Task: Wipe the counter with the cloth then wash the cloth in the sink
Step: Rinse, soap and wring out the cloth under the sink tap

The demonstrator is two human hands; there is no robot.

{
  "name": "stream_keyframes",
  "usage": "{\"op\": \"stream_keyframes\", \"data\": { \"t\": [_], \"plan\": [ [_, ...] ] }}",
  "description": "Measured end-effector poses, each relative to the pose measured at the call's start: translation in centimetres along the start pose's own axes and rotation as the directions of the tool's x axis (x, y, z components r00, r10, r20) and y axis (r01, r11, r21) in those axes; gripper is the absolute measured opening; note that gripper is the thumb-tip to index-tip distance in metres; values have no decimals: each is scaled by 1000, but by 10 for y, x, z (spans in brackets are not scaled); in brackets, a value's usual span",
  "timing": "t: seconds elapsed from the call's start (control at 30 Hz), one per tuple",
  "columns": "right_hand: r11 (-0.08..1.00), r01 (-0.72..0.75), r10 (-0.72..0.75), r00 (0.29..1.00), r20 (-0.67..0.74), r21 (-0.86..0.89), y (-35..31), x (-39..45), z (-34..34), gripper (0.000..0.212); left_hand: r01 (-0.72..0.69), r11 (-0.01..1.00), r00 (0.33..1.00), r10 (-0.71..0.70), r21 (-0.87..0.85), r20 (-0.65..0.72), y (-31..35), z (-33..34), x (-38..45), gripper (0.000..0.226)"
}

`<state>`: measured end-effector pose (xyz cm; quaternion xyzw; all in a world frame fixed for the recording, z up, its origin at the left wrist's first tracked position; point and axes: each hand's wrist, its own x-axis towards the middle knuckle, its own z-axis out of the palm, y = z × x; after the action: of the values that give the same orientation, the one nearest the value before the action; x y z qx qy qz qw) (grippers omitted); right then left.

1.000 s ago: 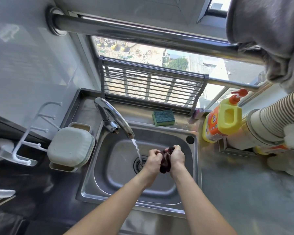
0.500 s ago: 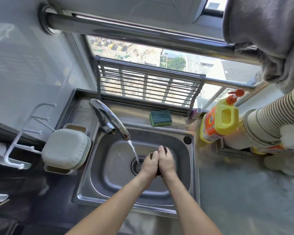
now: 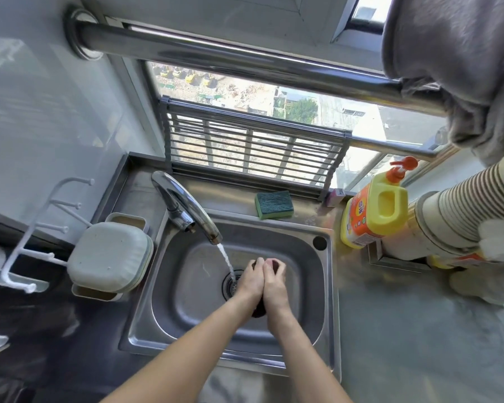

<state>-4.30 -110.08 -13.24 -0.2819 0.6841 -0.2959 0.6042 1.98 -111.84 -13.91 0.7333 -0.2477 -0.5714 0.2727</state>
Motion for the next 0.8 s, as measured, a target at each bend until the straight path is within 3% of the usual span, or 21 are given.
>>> {"op": "stream_keyframes", "data": {
  "t": [0.1, 0.17, 0.23, 0.33, 0.43, 0.53, 0.63, 0.7, 0.8],
  "plan": [
    [997, 64, -68, 991, -114, -36, -14, 1, 0, 19, -16, 1000, 999, 15, -27, -30, -2, 3, -8, 66],
    [996, 48, -60, 980, -191, -71, -14, 9, -3, 30, -2, 992, 999, -4, -126, -44, -8, 6, -7, 73],
    [996, -55, 39, 976, -216, -72, -8, 24, -8, 41, -8, 986, 999, 3, -166, -32, -8, 8, -8, 68],
    [982, -189, 185, 960, -210, 0, 5, 50, -15, 55, -103, 993, 994, 104, -58, 15, -2, 4, -17, 60],
    [918, -384, 393, 913, -112, 94, -17, 32, -20, 54, -212, 977, 968, 210, -3, 137, -9, -3, -25, 48],
    [915, -385, 398, 910, -117, 119, -9, 42, -33, 57, -252, 967, 946, 252, -28, 204, -33, -14, -23, 35],
    [924, -367, 376, 923, -83, 106, -4, 38, -16, 59, -119, 988, 991, 124, -103, 48, -46, -37, -13, 38],
    [934, -349, 349, 937, 17, 71, 1, 35, 4, 57, 42, 978, 999, -44, -205, -2, -41, -54, -9, 20],
    [984, -177, 177, 978, 114, -12, 11, 36, 31, 34, 82, 968, 990, -105, -236, -89, -35, -75, 10, 21]
  ]
}}
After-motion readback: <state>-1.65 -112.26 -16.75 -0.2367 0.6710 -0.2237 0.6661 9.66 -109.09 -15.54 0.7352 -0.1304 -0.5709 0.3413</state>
